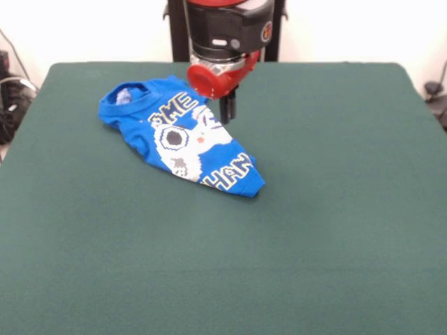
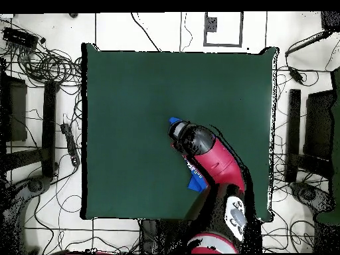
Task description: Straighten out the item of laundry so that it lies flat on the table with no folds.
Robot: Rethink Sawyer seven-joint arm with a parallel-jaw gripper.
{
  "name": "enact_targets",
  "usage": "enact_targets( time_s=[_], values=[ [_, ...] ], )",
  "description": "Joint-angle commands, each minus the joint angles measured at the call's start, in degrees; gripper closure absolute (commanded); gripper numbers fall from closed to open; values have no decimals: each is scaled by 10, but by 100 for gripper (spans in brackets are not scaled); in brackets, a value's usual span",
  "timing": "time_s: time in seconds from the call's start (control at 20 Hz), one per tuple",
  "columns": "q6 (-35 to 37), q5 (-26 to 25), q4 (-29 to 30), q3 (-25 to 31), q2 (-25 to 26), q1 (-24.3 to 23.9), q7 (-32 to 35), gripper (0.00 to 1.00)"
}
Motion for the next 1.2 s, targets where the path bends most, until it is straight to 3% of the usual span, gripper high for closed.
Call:
enact_targets(
  time_s=[0.05, 0.15, 0.25, 0.45, 0.8, 1.0, 1.2],
  values=[
    [16, 49, 26, 30, 71, 26, 199, 100],
    [24, 42, 13, 14, 89, 29, 202, 100],
    [49, 21, -23, -41, 131, 52, 235, 100],
    [37, 37, -32, -58, 164, 64, 258, 100],
    [86, 44, -90, -144, 240, 127, 355, 100],
    [120, 68, -113, -138, 234, 128, 413, 100],
    [125, 76, -100, -129, 205, 123, 415, 100]
  ],
)
